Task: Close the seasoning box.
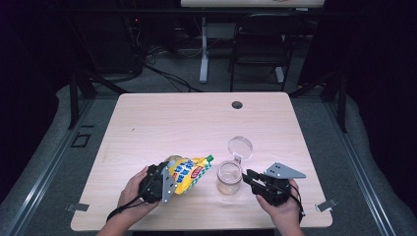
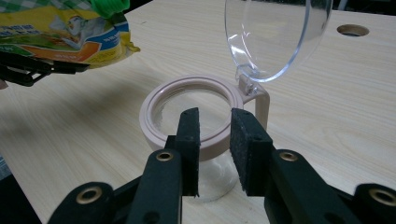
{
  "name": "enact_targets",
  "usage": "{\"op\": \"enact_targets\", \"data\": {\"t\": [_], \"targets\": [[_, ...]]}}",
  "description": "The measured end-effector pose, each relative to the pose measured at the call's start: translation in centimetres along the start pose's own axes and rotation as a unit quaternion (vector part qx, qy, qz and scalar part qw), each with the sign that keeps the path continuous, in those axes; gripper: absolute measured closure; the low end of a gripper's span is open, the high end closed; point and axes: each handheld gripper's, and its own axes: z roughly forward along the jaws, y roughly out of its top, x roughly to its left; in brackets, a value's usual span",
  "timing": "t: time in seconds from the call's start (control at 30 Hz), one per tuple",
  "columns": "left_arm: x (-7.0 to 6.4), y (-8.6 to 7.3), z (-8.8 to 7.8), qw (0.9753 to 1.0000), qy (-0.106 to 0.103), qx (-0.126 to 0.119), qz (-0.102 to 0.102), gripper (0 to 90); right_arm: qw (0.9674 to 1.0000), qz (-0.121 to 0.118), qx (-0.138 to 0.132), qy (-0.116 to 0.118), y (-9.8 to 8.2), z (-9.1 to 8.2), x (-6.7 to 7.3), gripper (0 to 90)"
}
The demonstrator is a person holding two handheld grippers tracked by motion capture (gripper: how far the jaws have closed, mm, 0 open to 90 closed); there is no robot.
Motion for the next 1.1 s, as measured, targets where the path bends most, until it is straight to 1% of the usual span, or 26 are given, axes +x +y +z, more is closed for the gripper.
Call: {"op": "enact_targets", "data": {"t": [0.07, 0.13, 0.17, 0.2, 0.33, 0.37, 0.53, 0.67, 0.77, 0.87, 0.93, 0.97, 1.03, 1.07, 1.1], "targets": [[0.0, 0.1, 0.1, 1.0000, -0.001, 0.002, 0.001, 52.0, 1.0000, 0.000, -0.001, 0.000, 0.0, 0.0, 0.0, 73.2], [-0.1, 0.2, 0.2, 1.0000, 0.004, -0.001, 0.004, 52.0, 1.0000, 0.001, -0.002, 0.001, 0.0, 0.0, 0.1, 73.1], [-0.1, 0.3, 0.3, 1.0000, 0.003, -0.001, 0.005, 52.0, 1.0000, 0.000, -0.001, 0.004, 0.0, 0.1, 0.2, 73.1], [-0.2, 0.4, 0.5, 1.0000, 0.005, -0.004, 0.007, 52.0, 1.0000, -0.001, 0.000, 0.005, 0.1, 0.1, 0.3, 73.1], [-0.3, 0.6, 0.8, 1.0000, 0.003, -0.002, 0.008, 52.0, 0.9999, -0.007, 0.004, 0.007, 0.1, 0.2, 0.6, 73.1], [-0.3, 0.6, 1.0, 0.9999, 0.005, -0.003, 0.009, 52.0, 0.9999, -0.008, 0.000, 0.009, 0.1, 0.3, 0.8, 73.1], [-0.5, 0.8, 1.5, 0.9998, 0.009, -0.002, 0.018, 52.0, 0.9998, -0.012, 0.000, 0.013, 0.2, 0.4, 1.1, 73.0], [-0.7, 1.0, 1.8, 0.9998, 0.009, 0.001, 0.020, 52.0, 0.9998, -0.015, 0.000, 0.016, 0.2, 0.6, 1.4, 72.9], [-0.9, 1.2, 2.0, 0.9994, 0.016, 0.002, 0.031, 52.0, 0.9996, -0.020, 0.002, 0.020, 0.2, 0.8, 1.8, 72.9], [-1.1, 1.2, 2.1, 0.9994, 0.015, 0.000, 0.032, 52.0, 0.9996, -0.022, 0.001, 0.020, 0.2, 0.9, 1.9, 72.7], [-1.3, 1.4, 2.1, 0.9985, 0.022, 0.005, 0.050, 52.0, 0.9993, -0.028, 0.001, 0.023, 0.2, 1.0, 2.2, 72.3], [-1.3, 1.4, 2.1, 0.9985, 0.022, 0.005, 0.050, 52.0, 0.9993, -0.028, 0.001, 0.023, 0.2, 1.0, 2.2, 72.3], [-1.5, 1.7, 2.1, 0.9978, 0.025, 0.004, 0.061, 52.0, 0.9992, -0.029, 0.000, 0.026, 0.2, 1.1, 2.4, 72.2], [-1.5, 1.7, 2.1, 0.9978, 0.025, 0.004, 0.061, 52.0, 0.9992, -0.029, 0.000, 0.026, 0.2, 1.1, 2.4, 72.2], [-1.6, 1.9, 2.1, 0.9967, 0.030, 0.009, 0.075, 52.0, 0.9992, -0.030, -0.001, 0.027, 0.1, 1.2, 2.5, 72.0]]}}
